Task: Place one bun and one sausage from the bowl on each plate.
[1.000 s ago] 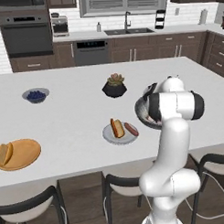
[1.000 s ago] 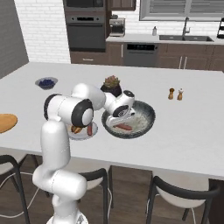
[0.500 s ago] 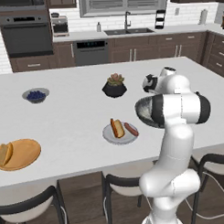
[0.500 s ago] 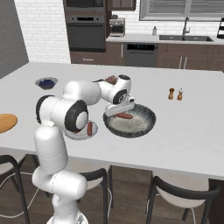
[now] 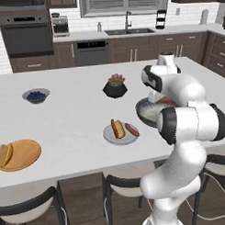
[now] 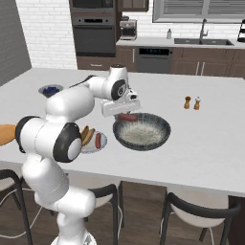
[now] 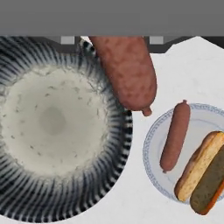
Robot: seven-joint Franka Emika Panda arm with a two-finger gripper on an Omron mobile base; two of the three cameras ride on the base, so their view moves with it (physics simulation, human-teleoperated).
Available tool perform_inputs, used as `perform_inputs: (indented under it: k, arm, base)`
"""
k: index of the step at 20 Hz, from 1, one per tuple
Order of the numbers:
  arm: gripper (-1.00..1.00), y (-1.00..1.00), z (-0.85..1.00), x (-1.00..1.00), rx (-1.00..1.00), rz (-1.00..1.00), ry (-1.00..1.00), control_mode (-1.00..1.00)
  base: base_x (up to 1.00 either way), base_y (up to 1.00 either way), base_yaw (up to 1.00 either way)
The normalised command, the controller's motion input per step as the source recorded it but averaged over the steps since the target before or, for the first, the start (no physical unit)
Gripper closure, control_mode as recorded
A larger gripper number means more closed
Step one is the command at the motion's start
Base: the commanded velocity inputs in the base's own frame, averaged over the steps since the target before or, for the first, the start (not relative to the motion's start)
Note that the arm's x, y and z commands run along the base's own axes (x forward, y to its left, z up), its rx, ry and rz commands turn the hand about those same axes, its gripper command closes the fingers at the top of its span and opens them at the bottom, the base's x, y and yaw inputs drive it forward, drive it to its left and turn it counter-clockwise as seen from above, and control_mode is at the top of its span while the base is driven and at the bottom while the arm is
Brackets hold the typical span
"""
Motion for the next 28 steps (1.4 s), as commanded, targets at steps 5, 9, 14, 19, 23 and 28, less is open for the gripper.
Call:
perform_inputs:
  k: [5, 9, 14, 19, 23, 28]
  arm:
    - [1.00, 0.37, 0.42, -1.00, 0.05, -0.22, -0.15, -1.00]
    - [1.00, 0.28, 0.24, -1.00, 0.01, -0.16, -0.20, -1.00]
    - [1.00, 0.18, -0.02, -0.93, -0.04, -0.02, -0.09, -1.00]
    - [1.00, 0.00, 0.00, -0.12, 0.00, 0.00, 0.00, -1.00]
    - [1.00, 0.33, -0.01, -0.03, 0.00, 0.00, -0.01, 1.00]
    - [1.00, 0.00, 0.00, 0.00, 0.00, 0.00, 0.00, 1.00]
  base:
    - [0.00, 0.00, 0.00]
    - [0.00, 0.00, 0.00]
    - [0.00, 0.00, 0.00]
    - [0.00, 0.00, 0.00]
    - [-0.05, 0.45, 0.00]
    - [-0.05, 1.00, -0.06]
